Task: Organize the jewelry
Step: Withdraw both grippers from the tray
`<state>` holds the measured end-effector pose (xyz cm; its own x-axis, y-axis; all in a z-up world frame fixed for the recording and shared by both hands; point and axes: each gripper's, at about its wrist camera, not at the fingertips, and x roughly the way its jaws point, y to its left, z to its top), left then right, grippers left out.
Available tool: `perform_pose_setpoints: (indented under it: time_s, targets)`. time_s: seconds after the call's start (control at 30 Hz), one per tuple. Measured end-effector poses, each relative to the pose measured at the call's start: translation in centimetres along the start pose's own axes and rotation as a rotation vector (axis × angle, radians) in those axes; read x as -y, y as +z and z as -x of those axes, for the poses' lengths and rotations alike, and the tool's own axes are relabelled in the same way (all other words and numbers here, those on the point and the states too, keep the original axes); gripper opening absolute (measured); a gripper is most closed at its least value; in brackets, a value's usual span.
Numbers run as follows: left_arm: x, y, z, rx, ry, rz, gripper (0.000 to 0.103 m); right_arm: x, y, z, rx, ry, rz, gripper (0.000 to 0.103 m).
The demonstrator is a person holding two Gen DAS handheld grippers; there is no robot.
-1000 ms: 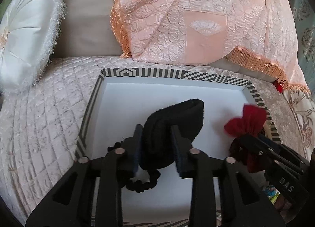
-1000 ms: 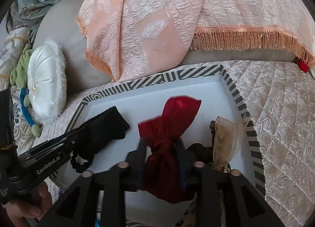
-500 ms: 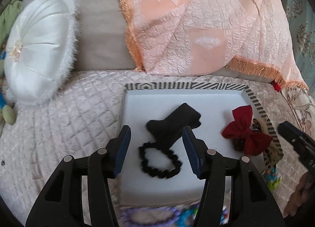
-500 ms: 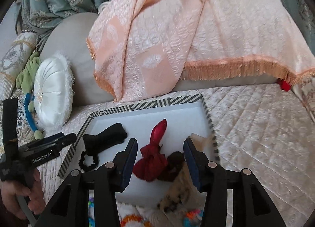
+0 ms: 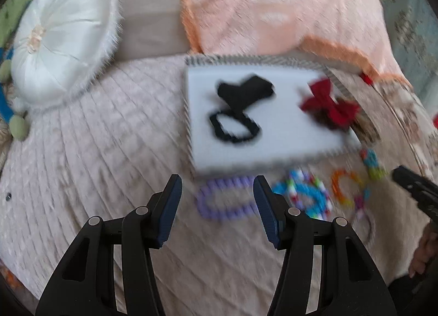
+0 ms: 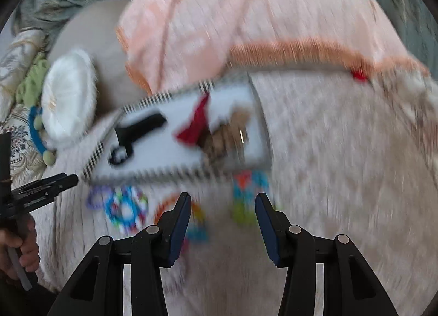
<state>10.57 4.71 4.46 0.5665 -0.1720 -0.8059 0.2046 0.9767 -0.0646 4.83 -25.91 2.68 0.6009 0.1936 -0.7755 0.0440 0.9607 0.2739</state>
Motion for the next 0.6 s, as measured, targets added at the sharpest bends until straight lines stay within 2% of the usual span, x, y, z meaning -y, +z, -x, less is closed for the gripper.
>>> perform_pose_setpoints:
  time_s: [0.13,0.23,0.3,0.43,0.53,0.6]
  targets:
    - [1.2,-1.6,-0.1,-0.023,0.018,-0.033,0.054,0.9,-2.6,-1.0,-0.097,0.004,-0.04,0.046]
    - [1.1,-1.8,-1.3,-0.047,0.098,-0.068,0.054,1.3,-3.4,-1.2,-0.113,-0.005,-0.02,0.046]
    - [-0.1,-1.6,-2.2,-0.072,0.121,-0.016,0.054,1.6,-3.6,-1.2,-0.112,0.01,-0.015,0.046]
    - [-2.1,-1.2,-3.5,-0.098,0.095,0.102,0.054,2.4,-3.9,-1.3,-0.113,0.042,-0.043,0.046]
    - [-2.0,-0.7,-4.8,-0.101,0.114,0.099,0.054,2.2,-3.9,-1.2,-0.116,0.035,-0.037,0.047]
    - [-1.5,-0.9,-6.3,-0.149,0.143,0.067,0.054,2.0,-3.9,-1.2,-0.118,0.03,-0.028,0.049]
